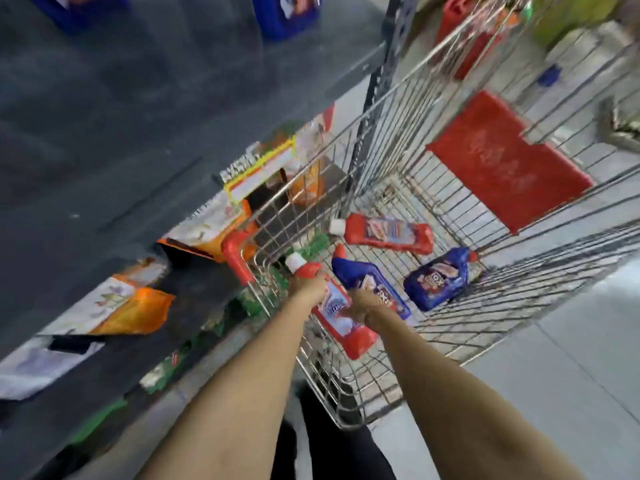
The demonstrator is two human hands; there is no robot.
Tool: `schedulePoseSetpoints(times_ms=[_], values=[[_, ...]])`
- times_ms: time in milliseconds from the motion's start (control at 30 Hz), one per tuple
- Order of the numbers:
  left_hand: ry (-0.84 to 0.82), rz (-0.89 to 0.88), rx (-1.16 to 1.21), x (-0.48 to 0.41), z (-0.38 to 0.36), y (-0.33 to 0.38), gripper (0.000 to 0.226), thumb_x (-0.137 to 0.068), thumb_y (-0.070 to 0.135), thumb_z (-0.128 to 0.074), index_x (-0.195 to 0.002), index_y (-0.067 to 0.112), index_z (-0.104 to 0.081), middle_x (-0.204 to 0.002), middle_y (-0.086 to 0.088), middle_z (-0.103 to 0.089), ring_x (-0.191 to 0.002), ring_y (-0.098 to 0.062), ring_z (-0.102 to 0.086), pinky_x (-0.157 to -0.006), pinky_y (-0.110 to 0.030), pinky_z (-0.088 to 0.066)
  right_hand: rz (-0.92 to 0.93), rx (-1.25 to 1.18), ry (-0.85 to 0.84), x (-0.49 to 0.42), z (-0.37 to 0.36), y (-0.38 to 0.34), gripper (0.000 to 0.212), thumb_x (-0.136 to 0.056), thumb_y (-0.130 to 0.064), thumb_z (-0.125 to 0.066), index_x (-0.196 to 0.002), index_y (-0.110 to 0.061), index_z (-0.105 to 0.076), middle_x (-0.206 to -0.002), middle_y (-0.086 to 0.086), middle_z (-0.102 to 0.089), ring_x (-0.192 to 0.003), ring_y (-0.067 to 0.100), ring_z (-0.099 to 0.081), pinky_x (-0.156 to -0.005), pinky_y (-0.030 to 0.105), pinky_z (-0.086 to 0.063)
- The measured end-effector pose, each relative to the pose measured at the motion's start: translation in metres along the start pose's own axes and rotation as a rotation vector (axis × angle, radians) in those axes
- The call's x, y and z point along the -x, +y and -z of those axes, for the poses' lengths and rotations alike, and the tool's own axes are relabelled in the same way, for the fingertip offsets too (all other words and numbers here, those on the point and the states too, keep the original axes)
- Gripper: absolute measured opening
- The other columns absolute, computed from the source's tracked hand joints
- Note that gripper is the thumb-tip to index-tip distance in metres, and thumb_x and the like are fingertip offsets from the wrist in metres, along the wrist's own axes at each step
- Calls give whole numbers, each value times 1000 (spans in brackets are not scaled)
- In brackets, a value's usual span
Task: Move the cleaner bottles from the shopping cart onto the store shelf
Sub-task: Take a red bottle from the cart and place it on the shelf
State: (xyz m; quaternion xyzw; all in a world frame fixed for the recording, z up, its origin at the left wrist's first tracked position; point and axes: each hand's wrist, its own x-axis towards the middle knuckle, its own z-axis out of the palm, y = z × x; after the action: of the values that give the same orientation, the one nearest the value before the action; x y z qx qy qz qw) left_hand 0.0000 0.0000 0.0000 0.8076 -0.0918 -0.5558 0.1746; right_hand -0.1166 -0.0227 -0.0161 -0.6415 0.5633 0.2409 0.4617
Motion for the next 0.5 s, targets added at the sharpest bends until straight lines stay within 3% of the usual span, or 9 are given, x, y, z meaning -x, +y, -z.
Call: schedulePoseSetpoints(times_ms=[67, 133, 167, 267, 300, 367, 400, 500], values=[[-11, 92, 91, -32, -8, -1, 73, -74, 57, -48, -123, 4, -53, -117, -15, -63, -103, -31, -62, -90, -37, -50, -27, -104, 33, -20, -5, -1, 33, -84, -14, -62, -114, -3, -54, -102, 13, -63, -85, 24, -60, -78, 27, -55], [-6, 156, 154, -83, -24, -17, 90, -54, 66, -48, -121, 6, -53, -113, -13, -65, -97, -32, -65, -89, -42, -53, -44, -30, 71, -33, -5, -6, 40, -75, -19, -72, -107, -3, -54, -102, 12, -63, -94, 29, -61, -81, 37, -53], [-17, 194, 198, -82, -24, -16, 84, -57, 63, -50, -119, 6, -53, -110, -12, -65, -94, -32, -66, -87, -42, -54, -32, -11, 79, -38, -7, -10, 46, -71, -21, -76, -107, -3, -54, -102, 13, -62, -99, 31, -60, -82, 38, -51], [-62, 191, 216, -78, -22, -4, 25, -76, 32, -54, -85, 9, -58, -83, -11, -63, -71, -27, -61, -69, -34, -52, 50, -6, 40, -50, -15, -21, 71, -61, -20, -83, -119, -1, -47, -122, 20, -53, -114, 36, -52, -94, 43, -47], [-88, 183, 190, -85, -21, -2, 21, -66, 29, -58, -75, 11, -56, -82, -11, -64, -71, -27, -62, -71, -36, -53, 51, -3, 48, -56, -19, -21, 76, -59, -20, -84, -121, -1, -45, -124, 20, -50, -116, 37, -50, -96, 43, -46], [-104, 221, 175, -109, -19, -6, 36, -38, 29, -62, -68, 11, -53, -90, -13, -65, -81, -32, -65, -87, -45, -53, 42, 7, 61, -63, -21, -20, 77, -57, -20, -85, -121, -1, -45, -126, 20, -48, -117, 37, -50, -97, 43, -46], [-137, 240, 205, -115, -19, -9, 40, -35, 32, -64, -67, 11, -53, -94, -15, -62, -80, -32, -63, -88, -45, -50, 33, -15, 58, -64, -21, -19, 75, -59, -18, -84, -121, 0, -45, -127, 20, -48, -117, 37, -51, -98, 43, -45], [-130, 234, 307, -84, -17, 1, 42, -73, 50, -62, -85, 10, -57, -92, -16, -61, -67, -26, -57, -78, -37, -46, 2, -87, 29, -62, -16, -16, 74, -63, -11, -80, -123, 3, -40, -130, 20, -46, -120, 37, -50, -98, 43, -43]])
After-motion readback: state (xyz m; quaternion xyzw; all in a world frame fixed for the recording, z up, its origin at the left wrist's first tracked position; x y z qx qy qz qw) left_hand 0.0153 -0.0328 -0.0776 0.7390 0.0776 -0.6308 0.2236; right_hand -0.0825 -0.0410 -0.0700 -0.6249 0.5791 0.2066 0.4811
